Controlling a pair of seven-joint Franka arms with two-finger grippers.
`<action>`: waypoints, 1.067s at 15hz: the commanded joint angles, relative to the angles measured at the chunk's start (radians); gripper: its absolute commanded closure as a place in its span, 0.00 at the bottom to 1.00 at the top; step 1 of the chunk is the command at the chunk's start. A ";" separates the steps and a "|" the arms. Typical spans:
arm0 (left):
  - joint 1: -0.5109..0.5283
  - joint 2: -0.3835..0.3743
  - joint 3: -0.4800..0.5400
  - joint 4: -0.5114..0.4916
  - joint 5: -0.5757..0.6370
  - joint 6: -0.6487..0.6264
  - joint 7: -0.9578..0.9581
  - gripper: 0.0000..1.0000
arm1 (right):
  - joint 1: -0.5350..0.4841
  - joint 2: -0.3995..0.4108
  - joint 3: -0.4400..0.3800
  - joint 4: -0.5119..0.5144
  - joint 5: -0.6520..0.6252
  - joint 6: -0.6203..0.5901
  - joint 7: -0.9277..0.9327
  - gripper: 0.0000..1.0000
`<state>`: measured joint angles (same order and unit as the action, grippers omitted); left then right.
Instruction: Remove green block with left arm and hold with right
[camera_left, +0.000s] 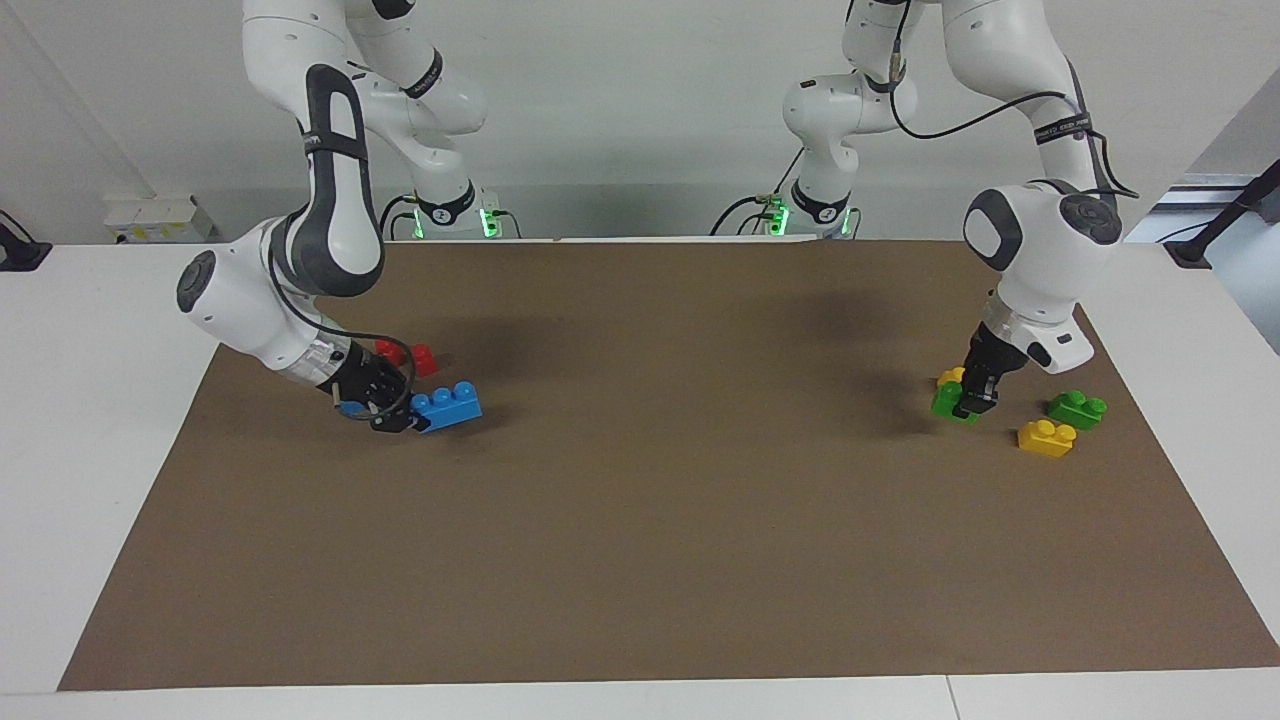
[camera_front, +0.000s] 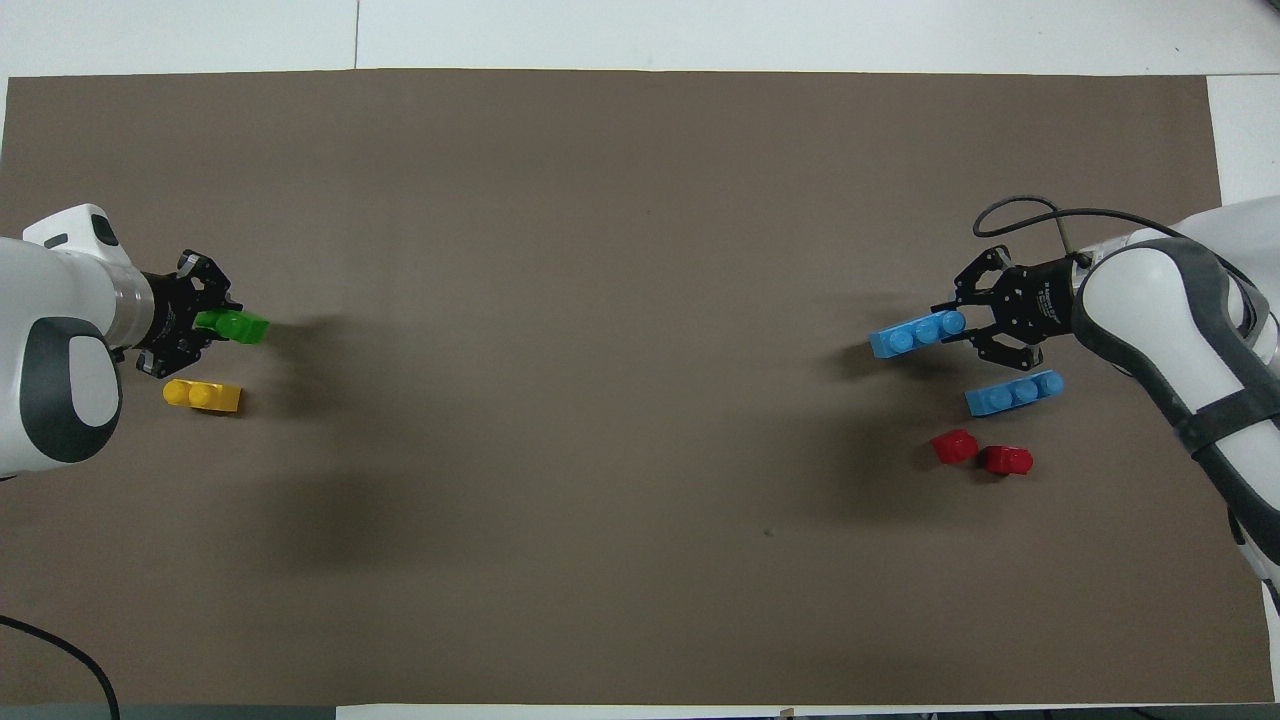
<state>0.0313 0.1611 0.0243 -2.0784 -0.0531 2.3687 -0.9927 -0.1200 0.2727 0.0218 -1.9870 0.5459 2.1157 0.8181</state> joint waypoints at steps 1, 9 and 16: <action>0.015 0.076 -0.011 0.079 0.007 0.012 0.016 1.00 | -0.026 0.036 0.013 0.028 -0.021 -0.019 -0.007 1.00; 0.013 0.161 -0.009 0.116 0.009 0.021 0.054 1.00 | -0.067 0.063 0.013 0.017 -0.021 -0.002 0.004 1.00; 0.019 0.173 -0.009 0.112 0.009 0.023 0.052 1.00 | -0.070 0.059 0.013 -0.015 -0.020 0.038 0.036 0.35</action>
<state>0.0333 0.3130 0.0215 -1.9778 -0.0532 2.3820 -0.9583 -0.1754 0.3331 0.0204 -1.9938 0.5459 2.1371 0.8331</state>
